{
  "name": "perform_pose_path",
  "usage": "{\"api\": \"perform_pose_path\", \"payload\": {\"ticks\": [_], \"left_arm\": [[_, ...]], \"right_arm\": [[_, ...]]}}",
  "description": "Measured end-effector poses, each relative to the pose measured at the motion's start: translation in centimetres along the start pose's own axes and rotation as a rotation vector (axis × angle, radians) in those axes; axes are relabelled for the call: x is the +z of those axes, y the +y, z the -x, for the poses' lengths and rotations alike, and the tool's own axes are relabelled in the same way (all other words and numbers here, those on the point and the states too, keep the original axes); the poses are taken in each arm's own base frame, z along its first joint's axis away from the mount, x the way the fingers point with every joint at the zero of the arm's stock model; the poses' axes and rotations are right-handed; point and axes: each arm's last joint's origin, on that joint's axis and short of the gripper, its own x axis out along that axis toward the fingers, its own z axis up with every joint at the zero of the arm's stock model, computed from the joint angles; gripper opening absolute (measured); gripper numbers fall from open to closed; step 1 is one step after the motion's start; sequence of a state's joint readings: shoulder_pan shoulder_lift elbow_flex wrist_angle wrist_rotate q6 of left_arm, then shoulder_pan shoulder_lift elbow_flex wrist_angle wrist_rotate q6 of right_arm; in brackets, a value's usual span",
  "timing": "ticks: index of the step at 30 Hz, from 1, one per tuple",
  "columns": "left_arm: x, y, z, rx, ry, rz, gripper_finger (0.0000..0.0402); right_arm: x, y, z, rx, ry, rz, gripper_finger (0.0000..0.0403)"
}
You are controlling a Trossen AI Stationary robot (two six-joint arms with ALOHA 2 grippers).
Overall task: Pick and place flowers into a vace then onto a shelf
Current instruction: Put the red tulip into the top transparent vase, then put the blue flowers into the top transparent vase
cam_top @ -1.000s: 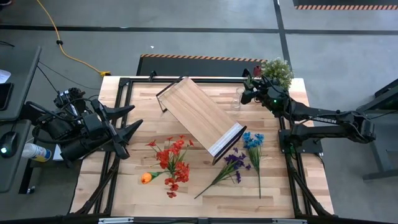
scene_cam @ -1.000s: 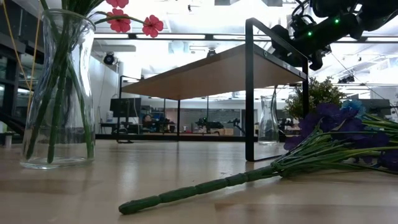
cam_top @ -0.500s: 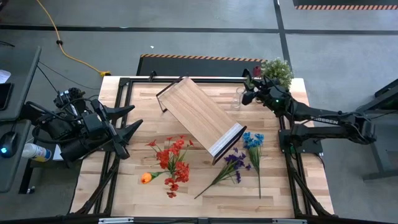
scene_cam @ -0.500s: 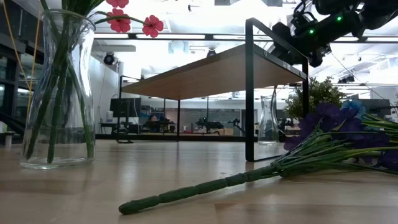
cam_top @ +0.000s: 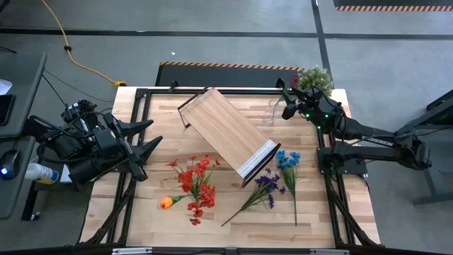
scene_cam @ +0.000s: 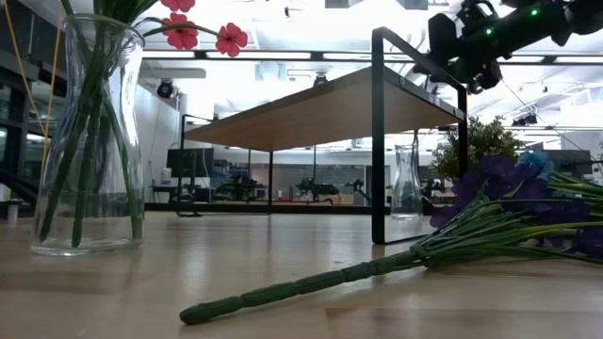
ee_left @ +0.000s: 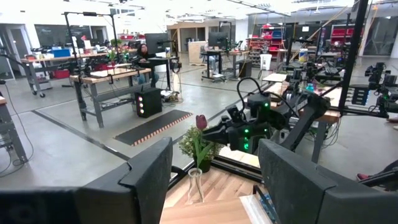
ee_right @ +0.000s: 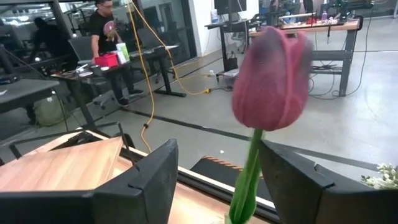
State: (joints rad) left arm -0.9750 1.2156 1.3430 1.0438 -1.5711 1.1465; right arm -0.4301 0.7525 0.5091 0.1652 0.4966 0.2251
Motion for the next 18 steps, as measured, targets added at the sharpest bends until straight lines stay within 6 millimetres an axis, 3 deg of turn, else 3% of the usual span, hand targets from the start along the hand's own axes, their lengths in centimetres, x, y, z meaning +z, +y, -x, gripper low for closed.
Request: {"api": "perform_pose_path", "payload": {"ticks": [10,18], "left_arm": [[0.0,0.0,0.0,0.000,0.000,0.000,0.0272],[0.0,0.0,0.0,0.000,0.000,0.000,0.0271]], "right_arm": [[0.3,-0.3,0.9,0.042,0.010,-0.001,0.0262],[0.4,-0.4,1.3,0.067,0.016,-0.002,0.0267]]}}
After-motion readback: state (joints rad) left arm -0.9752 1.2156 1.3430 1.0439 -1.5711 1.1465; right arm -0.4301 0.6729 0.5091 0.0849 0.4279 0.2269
